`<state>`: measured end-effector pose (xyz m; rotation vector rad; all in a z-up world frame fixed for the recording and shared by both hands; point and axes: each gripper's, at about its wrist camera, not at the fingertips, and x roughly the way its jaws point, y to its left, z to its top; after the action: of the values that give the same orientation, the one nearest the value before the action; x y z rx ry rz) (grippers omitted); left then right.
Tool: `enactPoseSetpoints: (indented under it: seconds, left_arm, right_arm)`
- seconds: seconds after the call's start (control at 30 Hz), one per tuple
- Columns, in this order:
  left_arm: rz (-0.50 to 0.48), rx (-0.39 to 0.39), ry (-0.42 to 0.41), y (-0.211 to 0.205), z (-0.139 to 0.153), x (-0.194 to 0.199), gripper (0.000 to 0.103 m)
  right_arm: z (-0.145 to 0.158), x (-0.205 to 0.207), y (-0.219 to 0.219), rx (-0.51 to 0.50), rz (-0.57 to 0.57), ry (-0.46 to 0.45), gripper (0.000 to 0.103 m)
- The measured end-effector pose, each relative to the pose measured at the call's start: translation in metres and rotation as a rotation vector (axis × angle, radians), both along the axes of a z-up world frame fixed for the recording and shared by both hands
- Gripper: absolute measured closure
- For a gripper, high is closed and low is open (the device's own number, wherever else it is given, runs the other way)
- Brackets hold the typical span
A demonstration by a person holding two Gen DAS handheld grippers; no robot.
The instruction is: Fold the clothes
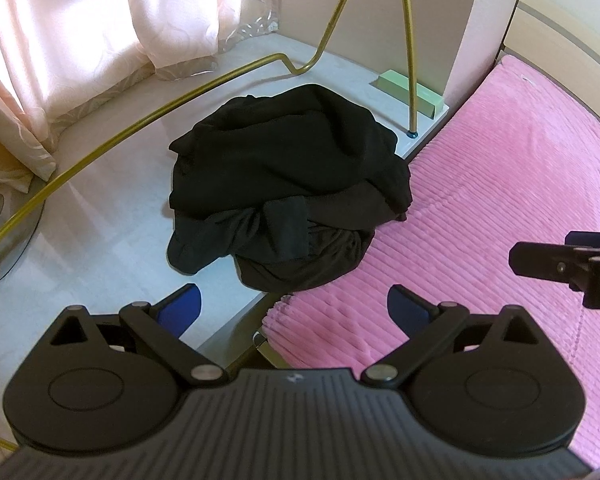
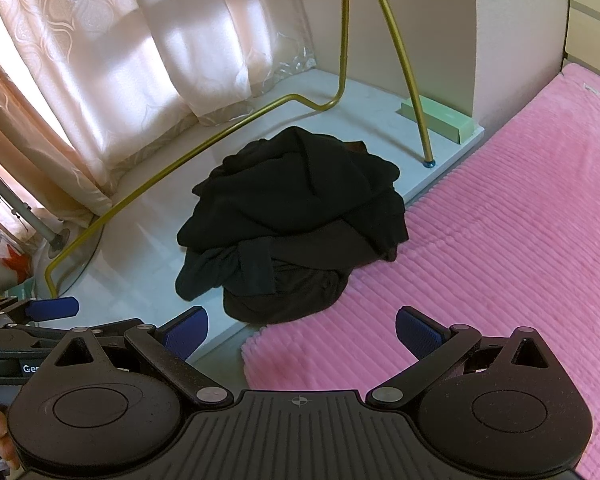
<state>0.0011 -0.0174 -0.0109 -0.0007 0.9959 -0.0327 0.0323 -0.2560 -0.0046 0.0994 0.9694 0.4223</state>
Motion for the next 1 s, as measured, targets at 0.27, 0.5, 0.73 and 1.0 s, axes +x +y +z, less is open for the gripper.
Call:
enactPoseSetpoints:
  seconds: [0.27, 0.5, 0.73, 1.0]
  left_arm:
    - [-0.002, 0.001, 0.004, -0.002, -0.001, -0.001, 0.005]
    - [-0.008, 0.004, 0.009, -0.005, 0.000, 0.000, 0.005]
    - [-0.014, 0.010, 0.017, -0.010, -0.002, 0.003, 0.005]
    - [0.011, 0.012, 0.024, -0.020, -0.006, 0.008, 0.005]
  right_arm:
    - [-0.001, 0.001, -0.003, 0.002, 0.001, 0.003, 0.001]
    - [-0.002, 0.002, -0.004, 0.004, 0.000, 0.007, 0.001]
    - [-0.004, 0.006, -0.011, 0.006, 0.007, 0.018, 0.001]
    - [-0.011, 0.019, -0.033, -0.020, 0.049, 0.017, 0.001]
